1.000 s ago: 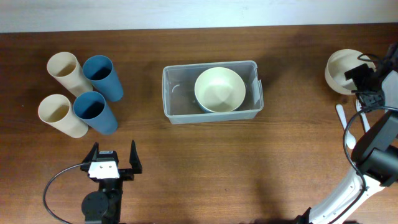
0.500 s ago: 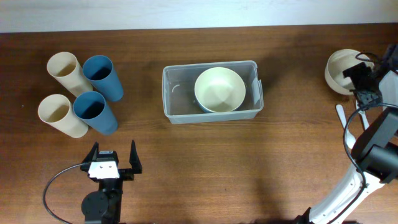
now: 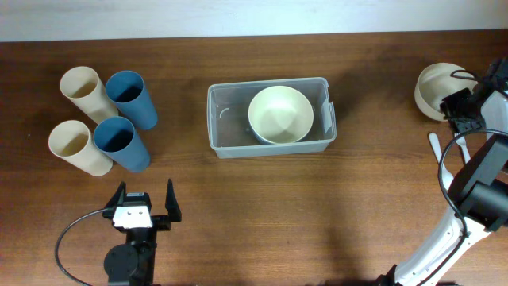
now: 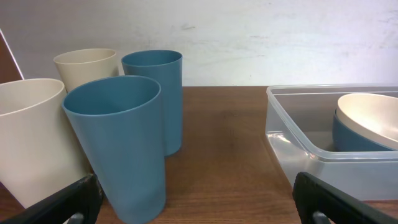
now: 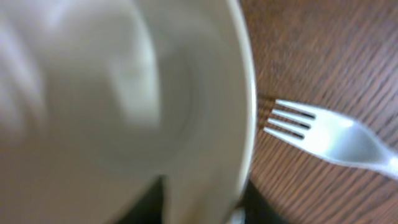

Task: Pack container
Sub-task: 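Move the right gripper to the back cream bowl and grasp its rim, then carry the cream bowl left and stack it into the container bowls, then open the right gripper and retract it toward the spoon and fork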

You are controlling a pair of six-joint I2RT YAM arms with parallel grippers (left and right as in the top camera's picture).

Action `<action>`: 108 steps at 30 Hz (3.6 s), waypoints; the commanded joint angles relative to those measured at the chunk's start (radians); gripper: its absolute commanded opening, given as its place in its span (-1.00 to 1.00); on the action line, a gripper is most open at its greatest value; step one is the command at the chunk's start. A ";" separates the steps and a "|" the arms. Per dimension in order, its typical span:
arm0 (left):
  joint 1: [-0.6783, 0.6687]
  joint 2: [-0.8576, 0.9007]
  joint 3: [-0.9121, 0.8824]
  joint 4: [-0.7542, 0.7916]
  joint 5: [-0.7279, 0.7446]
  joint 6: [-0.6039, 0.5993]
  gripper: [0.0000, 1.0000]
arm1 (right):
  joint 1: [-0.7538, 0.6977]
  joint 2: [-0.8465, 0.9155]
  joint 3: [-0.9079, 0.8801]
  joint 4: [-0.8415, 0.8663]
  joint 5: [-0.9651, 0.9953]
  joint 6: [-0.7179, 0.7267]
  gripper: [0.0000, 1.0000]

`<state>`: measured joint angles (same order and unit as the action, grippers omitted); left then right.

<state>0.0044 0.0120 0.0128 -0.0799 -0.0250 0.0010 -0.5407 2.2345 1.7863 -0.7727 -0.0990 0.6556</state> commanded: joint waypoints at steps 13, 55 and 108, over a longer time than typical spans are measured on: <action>0.004 -0.007 -0.004 -0.003 0.011 0.015 0.99 | -0.024 -0.019 0.118 0.002 -0.341 -0.144 -0.92; 0.005 -0.007 -0.004 -0.003 0.011 0.015 0.99 | 0.698 -0.194 0.362 -0.569 -0.158 -0.466 -0.92; 0.004 -0.007 -0.004 -0.003 0.011 0.015 0.99 | 0.632 -0.009 0.494 -0.591 -0.206 -0.464 0.98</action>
<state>0.0044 0.0120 0.0128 -0.0799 -0.0250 0.0010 0.1337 2.2303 2.1792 -1.3346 -0.3008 0.1879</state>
